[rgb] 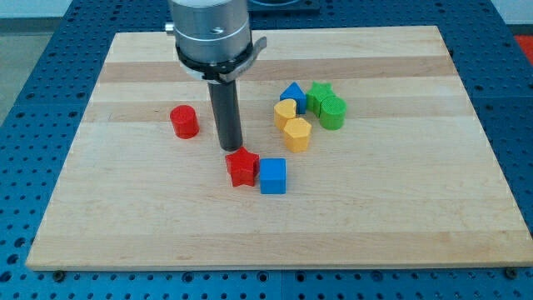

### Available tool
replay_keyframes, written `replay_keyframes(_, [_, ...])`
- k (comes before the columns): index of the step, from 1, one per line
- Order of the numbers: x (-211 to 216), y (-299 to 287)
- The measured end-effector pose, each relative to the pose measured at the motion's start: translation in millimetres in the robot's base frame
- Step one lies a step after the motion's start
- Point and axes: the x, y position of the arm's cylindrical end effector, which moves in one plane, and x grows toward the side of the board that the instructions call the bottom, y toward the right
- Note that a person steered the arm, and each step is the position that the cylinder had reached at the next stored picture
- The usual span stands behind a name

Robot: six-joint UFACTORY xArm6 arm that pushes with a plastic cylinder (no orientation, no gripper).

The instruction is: Move the red star into the blue cube

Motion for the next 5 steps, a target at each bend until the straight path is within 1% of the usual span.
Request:
replay_keyframes(3, [5, -4])
replay_keyframes(5, [30, -7])
